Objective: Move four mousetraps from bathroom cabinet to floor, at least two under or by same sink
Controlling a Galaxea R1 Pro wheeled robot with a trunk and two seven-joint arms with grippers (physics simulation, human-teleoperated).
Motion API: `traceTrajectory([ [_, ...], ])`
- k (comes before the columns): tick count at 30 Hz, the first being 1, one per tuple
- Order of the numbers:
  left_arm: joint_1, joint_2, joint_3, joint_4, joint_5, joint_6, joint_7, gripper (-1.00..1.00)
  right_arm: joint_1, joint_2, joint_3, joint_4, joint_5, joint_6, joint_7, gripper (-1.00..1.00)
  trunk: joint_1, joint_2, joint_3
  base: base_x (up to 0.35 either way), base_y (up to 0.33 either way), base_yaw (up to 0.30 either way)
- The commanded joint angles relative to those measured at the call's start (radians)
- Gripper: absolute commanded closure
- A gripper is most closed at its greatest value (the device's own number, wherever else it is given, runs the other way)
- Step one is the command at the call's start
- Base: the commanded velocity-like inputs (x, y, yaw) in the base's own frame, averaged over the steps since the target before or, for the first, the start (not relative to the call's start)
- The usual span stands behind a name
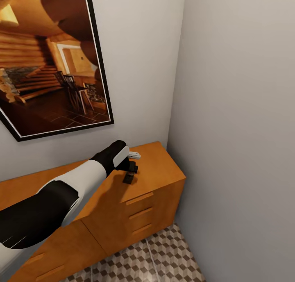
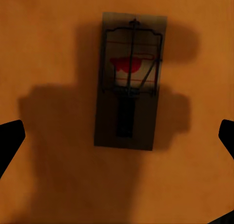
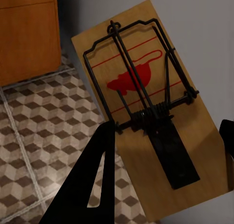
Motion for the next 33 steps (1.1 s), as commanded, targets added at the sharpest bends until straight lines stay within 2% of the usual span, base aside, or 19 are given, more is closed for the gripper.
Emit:
traceTrajectory([
  [1, -0.001, 0.000, -0.004, 0.000, 0.009, 0.002, 0.007, -1.00, -0.001, 0.000, 0.001, 0.001, 0.009, -0.001, -0.010, 1.00, 0.001, -0.002, -0.002, 0.002, 0.000, 0.000],
  [23, -0.001, 0.000, -0.010, 0.000, 0.006, 0.006, -0.012, -1.00, -0.001, 0.000, 0.001, 0.001, 0.010, -0.001, -0.010, 1.00, 0.001, -0.002, -0.002, 0.032, 0.000, 0.000],
  [33, -0.001, 0.000, -0.011, 0.001, 0.006, 0.006, -0.016, -1.00, -0.001, 0.000, 0.001, 0.001, 0.010, -0.001, -0.010, 1.00, 0.001, -0.002, -0.013, 0.000, 0.000, 0.000],
])
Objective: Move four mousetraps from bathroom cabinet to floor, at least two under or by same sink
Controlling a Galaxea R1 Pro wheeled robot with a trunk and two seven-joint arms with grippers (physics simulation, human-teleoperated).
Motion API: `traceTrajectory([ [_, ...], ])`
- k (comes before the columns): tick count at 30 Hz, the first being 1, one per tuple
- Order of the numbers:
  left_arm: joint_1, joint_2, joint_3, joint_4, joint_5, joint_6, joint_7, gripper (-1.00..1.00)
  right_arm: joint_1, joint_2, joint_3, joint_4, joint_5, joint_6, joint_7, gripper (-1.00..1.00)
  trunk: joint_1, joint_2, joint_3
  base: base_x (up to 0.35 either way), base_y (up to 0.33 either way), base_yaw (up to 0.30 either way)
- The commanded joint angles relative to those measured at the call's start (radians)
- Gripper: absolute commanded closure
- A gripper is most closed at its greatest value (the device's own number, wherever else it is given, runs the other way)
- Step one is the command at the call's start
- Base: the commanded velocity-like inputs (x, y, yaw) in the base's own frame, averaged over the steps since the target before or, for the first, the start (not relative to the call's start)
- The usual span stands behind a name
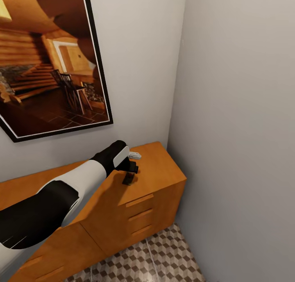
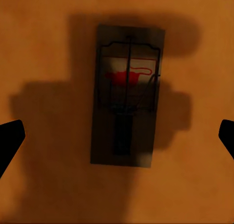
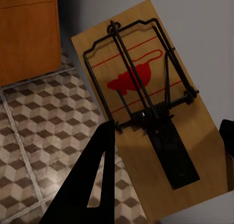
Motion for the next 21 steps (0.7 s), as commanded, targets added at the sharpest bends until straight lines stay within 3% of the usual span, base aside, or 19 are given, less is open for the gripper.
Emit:
traceTrajectory([
  [1, -0.001, 0.000, -0.004, 0.000, 0.009, 0.002, 0.007, -1.00, -0.001, 0.000, 0.001, 0.001, 0.009, -0.001, -0.010, 1.00, 0.001, -0.002, -0.003, 0.000, 0.000, 0.000],
  [21, -0.001, 0.000, -0.004, 0.002, 0.009, 0.005, 0.007, -1.00, -0.001, 0.000, 0.001, 0.001, 0.009, -0.001, -0.010, 1.00, 0.001, -0.002, -0.031, 0.000, 0.000, 0.000],
])
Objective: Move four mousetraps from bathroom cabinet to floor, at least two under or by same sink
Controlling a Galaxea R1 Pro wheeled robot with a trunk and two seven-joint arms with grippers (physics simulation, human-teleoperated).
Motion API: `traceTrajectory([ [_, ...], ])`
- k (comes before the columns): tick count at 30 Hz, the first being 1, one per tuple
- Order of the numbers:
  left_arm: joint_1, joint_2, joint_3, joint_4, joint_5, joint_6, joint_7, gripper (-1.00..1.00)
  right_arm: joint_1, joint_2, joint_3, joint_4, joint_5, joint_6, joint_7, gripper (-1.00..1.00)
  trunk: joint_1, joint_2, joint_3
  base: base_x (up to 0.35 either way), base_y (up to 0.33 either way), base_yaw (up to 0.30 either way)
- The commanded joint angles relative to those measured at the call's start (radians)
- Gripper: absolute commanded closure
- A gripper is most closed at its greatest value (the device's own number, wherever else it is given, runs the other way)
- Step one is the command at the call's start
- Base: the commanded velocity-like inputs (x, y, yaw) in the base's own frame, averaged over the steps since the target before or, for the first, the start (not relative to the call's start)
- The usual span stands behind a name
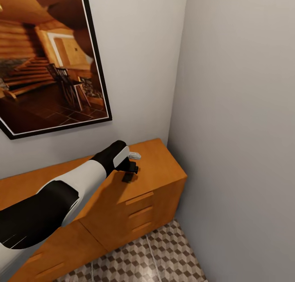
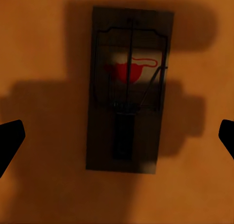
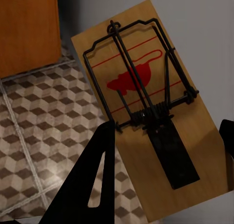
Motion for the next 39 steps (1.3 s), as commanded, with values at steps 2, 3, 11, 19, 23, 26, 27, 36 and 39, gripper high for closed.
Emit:
traceTrajectory([
  [2, -0.001, 0.000, -0.004, 0.000, 0.009, 0.002, 0.007, -1.00, -0.001, 0.000, 0.001, 0.001, 0.009, -0.001, -0.010, 1.00, 0.001, -0.002, -0.003, 0.000, 0.000, 0.000],
  [3, -0.001, 0.000, -0.004, 0.000, 0.009, 0.002, 0.007, -1.00, -0.001, 0.000, 0.002, 0.001, 0.009, -0.001, -0.010, 1.00, 0.001, -0.002, -0.004, 0.000, 0.000, 0.000],
  [11, -0.001, 0.000, -0.004, 0.000, 0.009, 0.003, 0.007, -1.00, -0.001, 0.000, 0.001, 0.001, 0.009, -0.001, -0.010, 1.00, 0.001, -0.002, -0.004, 0.000, 0.000, 0.000],
  [19, 0.000, 0.000, -0.004, 0.000, 0.009, 0.004, 0.007, -1.00, -0.001, 0.000, 0.001, 0.001, 0.009, -0.001, -0.010, 1.00, 0.001, -0.002, -0.010, 0.000, 0.000, -0.003],
  [23, 0.000, 0.000, -0.004, 0.001, 0.009, 0.004, 0.007, -1.00, -0.001, 0.000, 0.002, 0.001, 0.009, -0.001, -0.010, 1.00, 0.001, -0.002, -0.015, 0.000, 0.000, -0.030],
  [26, 0.000, 0.000, -0.004, 0.001, 0.009, 0.004, 0.007, -1.00, -0.001, 0.000, 0.001, 0.001, 0.009, -0.001, -0.010, 1.00, 0.001, -0.002, -0.016, 0.000, 0.000, -0.006],
  [27, 0.000, 0.000, -0.004, 0.001, 0.009, 0.004, 0.007, -1.00, -0.001, 0.000, 0.001, 0.001, 0.009, -0.001, -0.010, 1.00, 0.001, -0.002, -0.016, 0.000, 0.000, -0.002],
  [36, 0.007, 0.000, -0.004, 0.003, 0.008, 0.004, 0.007, -1.00, -0.001, 0.000, 0.001, 0.001, 0.009, -0.001, -0.009, 1.00, 0.001, -0.002, -0.017, 0.000, 0.000, 0.000],
  [39, 0.010, 0.000, -0.004, 0.003, 0.008, 0.004, 0.007, -1.00, -0.001, 0.000, 0.001, 0.001, 0.009, -0.001, -0.010, 1.00, 0.001, -0.002, -0.021, 0.000, 0.000, 0.000],
])
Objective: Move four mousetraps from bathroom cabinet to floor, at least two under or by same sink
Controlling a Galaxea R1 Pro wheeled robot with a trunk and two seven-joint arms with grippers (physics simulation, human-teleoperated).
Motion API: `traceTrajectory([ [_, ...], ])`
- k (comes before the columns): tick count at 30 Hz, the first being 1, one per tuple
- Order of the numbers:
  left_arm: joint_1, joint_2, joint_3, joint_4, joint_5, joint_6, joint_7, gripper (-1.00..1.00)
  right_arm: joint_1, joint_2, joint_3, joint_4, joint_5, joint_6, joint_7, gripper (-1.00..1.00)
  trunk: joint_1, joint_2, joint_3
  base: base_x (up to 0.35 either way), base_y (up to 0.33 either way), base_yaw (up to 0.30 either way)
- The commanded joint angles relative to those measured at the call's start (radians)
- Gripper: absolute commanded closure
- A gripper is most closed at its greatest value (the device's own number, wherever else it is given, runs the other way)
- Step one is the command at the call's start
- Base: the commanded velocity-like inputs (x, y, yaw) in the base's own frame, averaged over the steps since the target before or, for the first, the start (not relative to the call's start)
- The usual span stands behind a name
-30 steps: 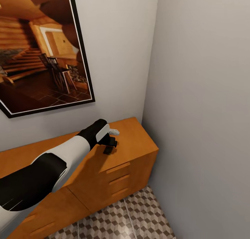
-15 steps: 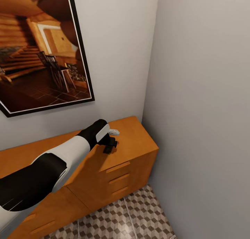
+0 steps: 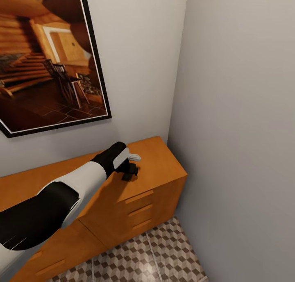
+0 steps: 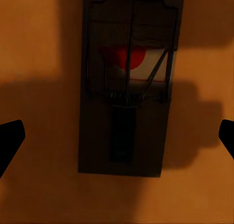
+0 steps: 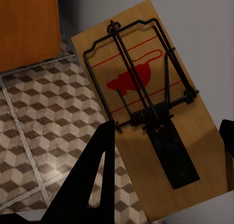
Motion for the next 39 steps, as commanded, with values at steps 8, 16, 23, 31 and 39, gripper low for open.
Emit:
traceTrajectory([
  [8, 0.000, 0.000, -0.004, 0.000, 0.009, 0.002, 0.007, -1.00, -0.001, 0.000, 0.001, 0.001, 0.009, -0.001, -0.010, 1.00, 0.000, -0.002, -0.009, 0.000, 0.000, 0.000],
  [16, 0.007, 0.000, -0.004, 0.000, 0.009, 0.002, 0.007, -1.00, -0.001, 0.000, 0.001, 0.001, 0.009, -0.001, -0.010, 1.00, 0.000, -0.002, -0.009, 0.000, 0.000, 0.000],
  [23, 0.012, 0.000, -0.004, 0.000, 0.009, 0.002, 0.007, -1.00, -0.001, 0.000, 0.001, 0.001, 0.009, -0.001, -0.010, 1.00, 0.000, -0.002, -0.009, 0.000, 0.000, 0.000],
  [31, 0.012, 0.000, -0.004, 0.000, 0.009, 0.002, 0.007, -1.00, -0.001, 0.000, 0.001, 0.001, 0.009, -0.001, -0.010, 1.00, 0.000, -0.002, -0.009, 0.000, 0.000, 0.000],
  [39, 0.012, 0.000, -0.004, 0.000, 0.009, 0.002, 0.007, -1.00, -0.001, 0.000, 0.001, 0.001, 0.009, -0.001, -0.010, 1.00, 0.000, -0.002, -0.010, 0.000, 0.000, 0.000],
])
